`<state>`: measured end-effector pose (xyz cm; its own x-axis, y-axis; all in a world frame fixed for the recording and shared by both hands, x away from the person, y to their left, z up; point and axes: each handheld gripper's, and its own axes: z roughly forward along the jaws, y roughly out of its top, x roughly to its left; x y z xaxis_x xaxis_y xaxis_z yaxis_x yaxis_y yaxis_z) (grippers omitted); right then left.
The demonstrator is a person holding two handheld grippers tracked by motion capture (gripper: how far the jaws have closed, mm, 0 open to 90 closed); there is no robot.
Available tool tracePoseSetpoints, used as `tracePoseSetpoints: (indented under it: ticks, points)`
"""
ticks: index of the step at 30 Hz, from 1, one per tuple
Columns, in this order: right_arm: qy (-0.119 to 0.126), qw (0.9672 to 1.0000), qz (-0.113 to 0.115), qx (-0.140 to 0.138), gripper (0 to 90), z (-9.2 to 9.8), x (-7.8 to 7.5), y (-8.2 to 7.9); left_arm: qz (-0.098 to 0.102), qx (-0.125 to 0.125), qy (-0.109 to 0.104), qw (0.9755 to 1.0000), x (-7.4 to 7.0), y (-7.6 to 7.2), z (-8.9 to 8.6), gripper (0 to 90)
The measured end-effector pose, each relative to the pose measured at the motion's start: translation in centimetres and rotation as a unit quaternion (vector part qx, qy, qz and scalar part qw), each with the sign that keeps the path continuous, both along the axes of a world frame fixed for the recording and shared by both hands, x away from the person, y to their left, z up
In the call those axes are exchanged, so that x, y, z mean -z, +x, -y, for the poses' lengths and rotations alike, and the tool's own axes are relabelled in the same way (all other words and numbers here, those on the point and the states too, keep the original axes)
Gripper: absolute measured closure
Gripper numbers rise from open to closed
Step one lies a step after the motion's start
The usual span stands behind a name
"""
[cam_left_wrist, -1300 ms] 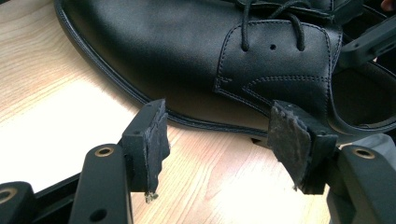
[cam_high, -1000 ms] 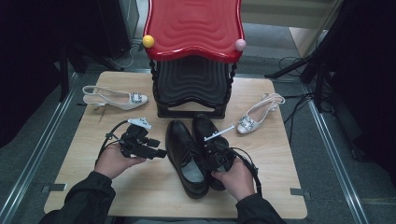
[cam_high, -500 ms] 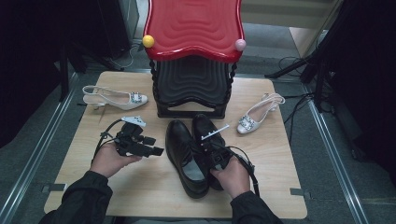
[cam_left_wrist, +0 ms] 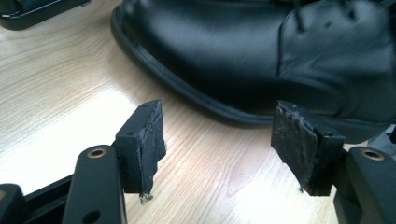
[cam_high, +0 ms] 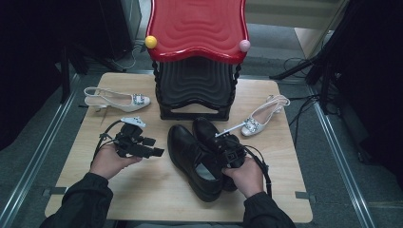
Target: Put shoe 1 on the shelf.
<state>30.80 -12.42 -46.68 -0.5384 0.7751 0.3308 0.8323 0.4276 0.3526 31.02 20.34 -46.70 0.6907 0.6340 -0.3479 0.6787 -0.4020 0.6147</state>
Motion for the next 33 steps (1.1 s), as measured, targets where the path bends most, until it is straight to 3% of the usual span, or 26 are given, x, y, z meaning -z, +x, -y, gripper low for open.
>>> tracePoseSetpoints:
  ticks: [10, 15, 19, 24, 33]
  points:
    - [0.069, 0.9974, -0.019, 0.005, 83.8, 1.6, -2.3, -0.1, -0.001, -0.007, 0.001, 1.0000, 0.0, 0.0, -0.6, 34.7]
    - [0.085, 0.9964, -0.006, 0.000, 83.7, 2.0, -4.0, -0.7, 0.000, -0.012, 0.004, 0.9999, 0.0, 0.0, -1.0, 34.9]
    - [0.113, 0.9936, -0.004, -0.001, 83.7, 2.6, -5.2, -0.9, 0.002, -0.012, 0.002, 0.9999, 0.0, -0.1, -1.1, 35.0]
    - [0.132, 0.9912, 0.009, 0.000, 83.6, 2.9, -6.9, -1.2, 0.001, -0.015, -0.001, 0.9999, 0.0, -0.2, -1.2, 35.1]
    - [0.169, 0.9847, 0.038, 0.016, 83.6, 2.3, -10.3, 1.0, -0.002, -0.005, 0.003, 1.0000, 0.3, -0.2, -0.8, 35.2]
